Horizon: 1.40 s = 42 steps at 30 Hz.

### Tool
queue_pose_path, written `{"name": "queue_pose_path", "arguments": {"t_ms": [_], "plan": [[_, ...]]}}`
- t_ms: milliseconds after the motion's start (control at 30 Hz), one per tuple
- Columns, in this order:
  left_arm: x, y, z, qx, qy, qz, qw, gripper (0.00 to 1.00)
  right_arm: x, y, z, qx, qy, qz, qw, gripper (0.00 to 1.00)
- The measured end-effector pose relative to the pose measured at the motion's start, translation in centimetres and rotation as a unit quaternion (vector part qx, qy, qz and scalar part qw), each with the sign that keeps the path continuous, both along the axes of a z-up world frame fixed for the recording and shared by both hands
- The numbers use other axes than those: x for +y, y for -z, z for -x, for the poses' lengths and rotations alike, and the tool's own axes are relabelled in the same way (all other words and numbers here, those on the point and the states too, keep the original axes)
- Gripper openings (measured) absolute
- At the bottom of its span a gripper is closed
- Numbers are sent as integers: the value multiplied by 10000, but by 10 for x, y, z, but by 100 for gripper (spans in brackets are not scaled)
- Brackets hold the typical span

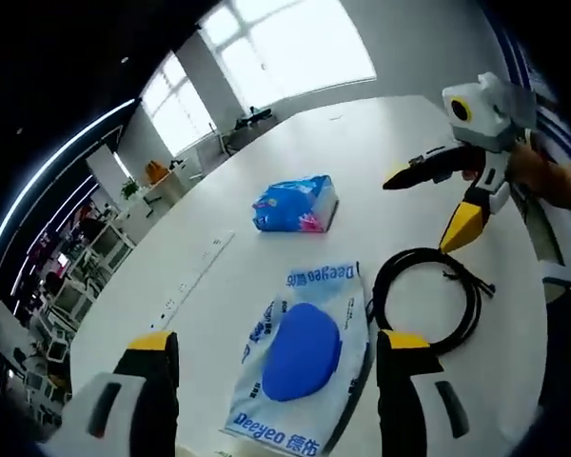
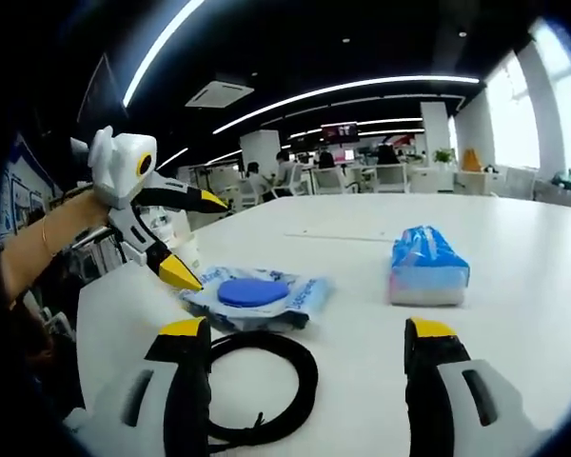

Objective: Arrange the tabletop items into an orderly group along one side of the table until the central work area is clear of visible clutter.

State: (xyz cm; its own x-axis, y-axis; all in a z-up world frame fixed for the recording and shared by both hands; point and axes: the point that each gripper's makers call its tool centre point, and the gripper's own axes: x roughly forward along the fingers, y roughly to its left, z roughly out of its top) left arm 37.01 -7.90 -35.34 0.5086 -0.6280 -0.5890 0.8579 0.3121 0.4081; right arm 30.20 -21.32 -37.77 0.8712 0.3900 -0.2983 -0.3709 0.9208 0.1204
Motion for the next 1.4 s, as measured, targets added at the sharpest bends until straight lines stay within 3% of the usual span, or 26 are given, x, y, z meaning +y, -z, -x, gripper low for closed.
{"name": "queue_pose_path", "arguments": {"t_ms": [300, 667, 967, 1200, 1400], "plan": [[-4, 7, 1, 83, -32, 21, 10000, 79, -9, 3, -1, 23, 103, 102, 9999, 80], [-15, -3, 2, 349, -59, 562, 9978, 79, -23, -3, -9, -9, 209, 176, 9996, 82], [-17, 8, 3, 500, -56, 455, 9977, 79, -42, -1, -16, 7, 425, 92, 9991, 90], [-22, 8, 4, 488, -6, 501, 9976, 79, -47, -3, -20, -75, 422, 196, 9989, 90], [-25, 19, 2, 302, 116, 82, 9994, 78, -57, -4, -27, -184, 434, 411, 9980, 85]]}}
